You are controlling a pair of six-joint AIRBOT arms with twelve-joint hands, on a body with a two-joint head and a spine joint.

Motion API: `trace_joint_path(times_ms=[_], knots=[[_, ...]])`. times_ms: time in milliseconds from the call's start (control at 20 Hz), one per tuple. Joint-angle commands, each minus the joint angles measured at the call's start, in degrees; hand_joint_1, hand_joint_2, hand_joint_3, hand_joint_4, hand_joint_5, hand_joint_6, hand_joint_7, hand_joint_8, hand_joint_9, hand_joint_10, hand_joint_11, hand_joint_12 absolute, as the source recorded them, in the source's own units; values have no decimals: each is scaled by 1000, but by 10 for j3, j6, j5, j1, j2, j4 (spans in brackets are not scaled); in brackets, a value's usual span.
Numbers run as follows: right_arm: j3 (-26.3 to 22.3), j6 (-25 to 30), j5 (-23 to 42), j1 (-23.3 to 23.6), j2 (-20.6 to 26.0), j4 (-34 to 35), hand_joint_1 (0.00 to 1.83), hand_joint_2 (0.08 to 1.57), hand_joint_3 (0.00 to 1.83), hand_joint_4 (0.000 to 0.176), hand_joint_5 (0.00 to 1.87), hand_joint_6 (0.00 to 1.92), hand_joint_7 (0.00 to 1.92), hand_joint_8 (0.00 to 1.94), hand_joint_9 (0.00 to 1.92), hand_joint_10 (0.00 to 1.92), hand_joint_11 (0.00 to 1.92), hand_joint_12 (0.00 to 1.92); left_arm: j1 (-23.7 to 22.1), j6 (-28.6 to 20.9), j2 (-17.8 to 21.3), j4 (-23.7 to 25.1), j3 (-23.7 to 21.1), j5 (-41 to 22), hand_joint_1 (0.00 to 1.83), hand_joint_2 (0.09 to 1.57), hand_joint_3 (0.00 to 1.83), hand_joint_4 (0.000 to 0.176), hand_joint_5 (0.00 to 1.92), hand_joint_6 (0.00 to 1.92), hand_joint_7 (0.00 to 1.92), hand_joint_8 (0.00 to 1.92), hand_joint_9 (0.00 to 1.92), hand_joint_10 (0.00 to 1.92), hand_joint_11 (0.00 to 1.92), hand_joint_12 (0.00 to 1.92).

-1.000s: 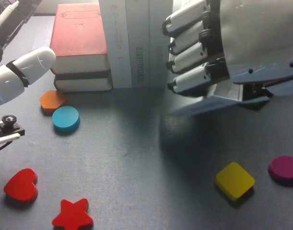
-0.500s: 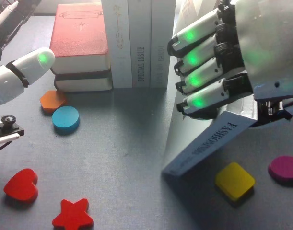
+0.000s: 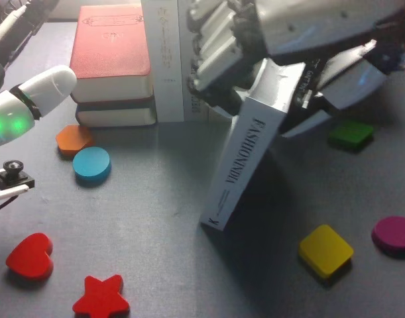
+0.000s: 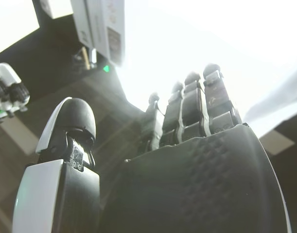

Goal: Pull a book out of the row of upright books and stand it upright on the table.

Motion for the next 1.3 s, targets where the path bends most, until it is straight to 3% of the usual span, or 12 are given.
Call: trace_joint_path(times_ms=[0,100,250,300,350,500,600,650,700,750,850,1250], knots=[[13,9,-8,-7,-10,-2,1146,1273,0,0,639,1368,761,1511,614,1555,385,1827,-4,-5,-3,-7,1,-68,377,1317,0,64,37,0,0,0,0,0,0,0],[39,37,-3,-13,-30,-9,1218,1039,0,0,371,587,335,614,290,975,274,1489,-4,-5,-4,-8,2,-68,332,1307,0,25,0,0,0,0,0,0,0,0],[59,50,-2,-18,-43,-10,1073,955,0,0,27,329,98,212,23,584,10,1217,-3,-5,-5,-10,2,-68,257,1353,11,42,0,0,0,0,0,0,6,3],[60,50,-3,-18,-43,-10,1039,927,0,21,5,65,66,104,4,426,1,961,-3,-5,-5,-10,3,-68,309,1349,7,79,0,0,0,0,0,0,4,3],[60,50,-5,-17,-43,-9,1005,854,0,58,0,2,2,3,0,20,0,91,-3,-5,-5,-10,3,-69,355,1360,6,107,0,0,0,0,0,0,0,0],[60,49,-5,-14,-38,1,962,795,0,92,0,0,0,0,0,0,0,0,-3,-5,-5,-11,2,-70,409,1363,5,95,0,0,0,0,0,0,0,0],[57,41,-8,-9,-27,17,943,793,0,40,0,0,0,0,0,0,0,0,-3,-5,-5,-11,2,-71,430,1369,5,79,13,5,0,0,0,0,0,0],[55,33,-10,-5,-22,27,895,764,0,98,0,0,0,0,0,0,7,3,-3,-5,-5,-12,2,-72,448,1362,1,71,27,9,0,0,0,0,0,0],[53,22,-16,0,-16,41,861,728,19,128,0,0,0,0,57,84,1,539,-3,-5,-5,-12,2,-73,452,1360,0,69,32,10,0,0,0,0,0,0],[53,17,-18,2,-14,46,861,728,19,128,0,0,0,0,57,84,1,539,-3,-5,-5,-12,2,-73,452,1360,0,69,32,10,0,0,0,0,0,0],[52,-2,-33,7,-8,66,916,835,44,29,0,0,0,0,0,0,0,53,-3,-6,-6,-12,2,-73,441,1354,0,80,38,9,0,0,0,0,2,2],[69,-45,-66,12,-14,121,804,882,52,0,0,0,0,0,0,0,0,0,-3,-6,-6,-12,2,-74,434,1372,6,65,26,2,0,0,0,0,31,20]])
